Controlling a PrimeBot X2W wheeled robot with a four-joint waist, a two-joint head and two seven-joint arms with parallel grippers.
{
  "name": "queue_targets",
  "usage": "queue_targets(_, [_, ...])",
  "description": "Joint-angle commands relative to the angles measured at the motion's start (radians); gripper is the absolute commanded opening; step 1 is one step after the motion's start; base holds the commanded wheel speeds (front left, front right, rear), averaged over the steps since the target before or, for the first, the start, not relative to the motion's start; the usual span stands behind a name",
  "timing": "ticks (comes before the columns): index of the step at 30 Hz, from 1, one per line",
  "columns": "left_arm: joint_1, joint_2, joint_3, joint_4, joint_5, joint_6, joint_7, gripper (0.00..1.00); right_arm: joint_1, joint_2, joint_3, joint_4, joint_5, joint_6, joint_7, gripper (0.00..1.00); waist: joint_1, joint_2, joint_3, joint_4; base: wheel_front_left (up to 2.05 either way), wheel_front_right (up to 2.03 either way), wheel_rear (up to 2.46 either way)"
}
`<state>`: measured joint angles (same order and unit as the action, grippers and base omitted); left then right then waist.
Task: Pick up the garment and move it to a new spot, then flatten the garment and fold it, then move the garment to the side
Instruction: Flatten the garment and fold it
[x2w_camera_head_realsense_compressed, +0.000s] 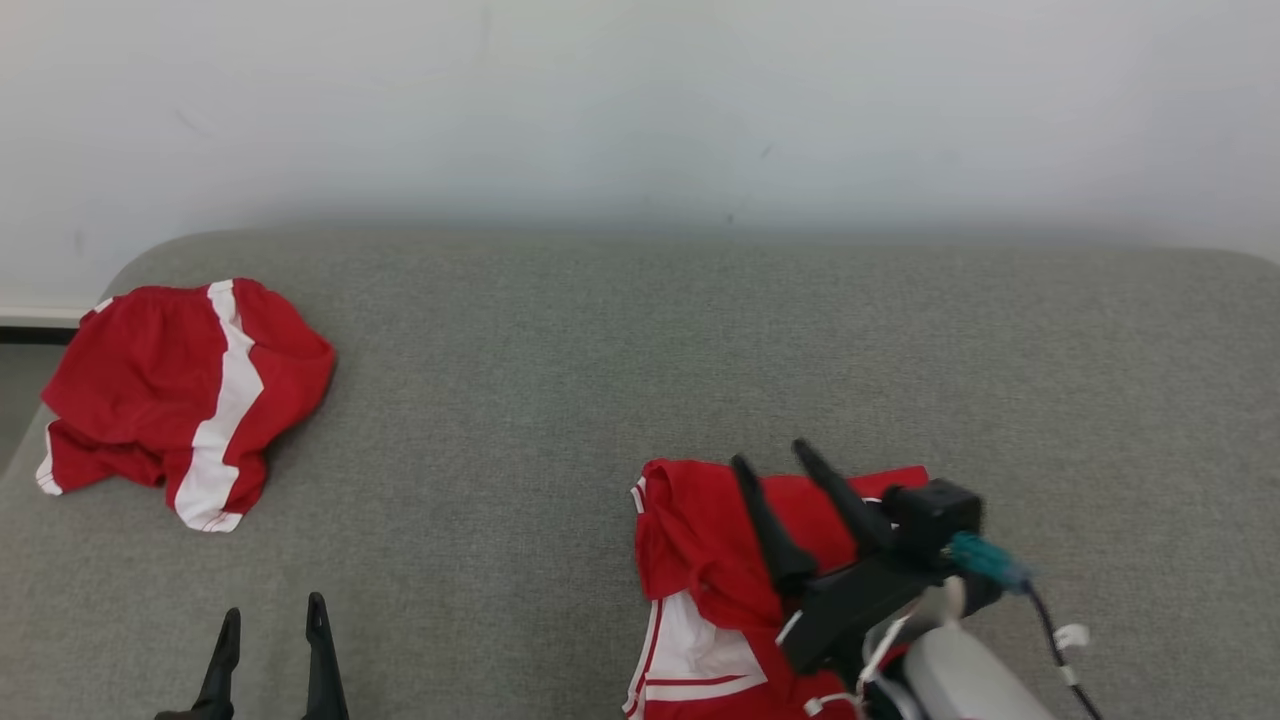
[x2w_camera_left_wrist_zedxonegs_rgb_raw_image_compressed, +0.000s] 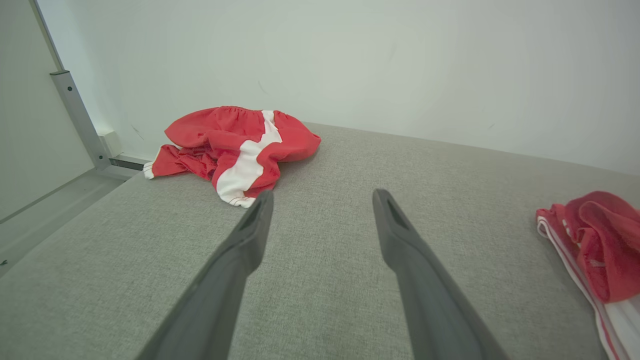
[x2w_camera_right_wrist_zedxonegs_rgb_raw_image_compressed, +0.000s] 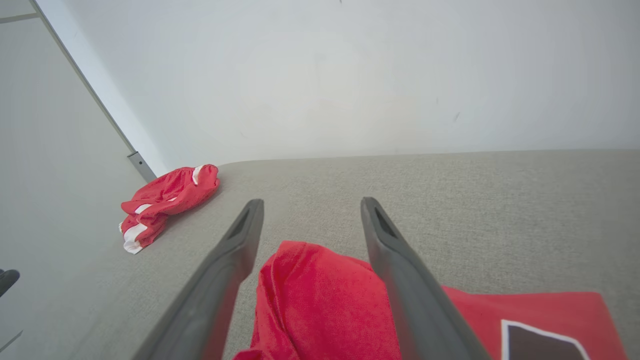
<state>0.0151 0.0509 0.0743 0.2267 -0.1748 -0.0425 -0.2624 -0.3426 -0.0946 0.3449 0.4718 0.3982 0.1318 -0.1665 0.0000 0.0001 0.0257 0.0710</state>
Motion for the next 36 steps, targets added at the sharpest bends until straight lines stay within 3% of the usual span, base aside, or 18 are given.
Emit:
queue_targets(1, [0.012, -0.001, 0.004, -0.004, -0.002, 0.005, -0.003, 1.00, 0.007, -0.021, -0.021, -0.031, -0.012, -0.003, -0.014, 1.00, 0.0000, -0.0001, -0.010, -0.018, 0.00, 0.00, 0.00])
queue_targets(10, [0.029, -0.001, 0.019, -0.019, 0.010, 0.000, -0.003, 1.00, 0.093, -0.080, -0.170, -0.184, -0.043, -0.003, -0.033, 1.00, 0.0000, -0.0001, -0.022, -0.053, 0.00, 0.00, 0.00])
queue_targets(21, [0.051, -0.001, 0.030, -0.042, 0.029, -0.008, -0.003, 1.00, 0.281, -0.058, -0.339, -0.303, -0.069, -0.003, -0.059, 1.00, 0.0000, -0.0001, -0.035, -0.078, 0.00, 0.00, 0.00])
queue_targets(36, [0.095, -0.001, 0.038, -0.094, 0.062, -0.014, -0.003, 1.00, 0.403, -0.026, -0.367, -0.323, -0.095, -0.003, -0.099, 1.00, 0.0000, -0.0001, -0.051, -0.107, 0.00, 0.00, 0.00])
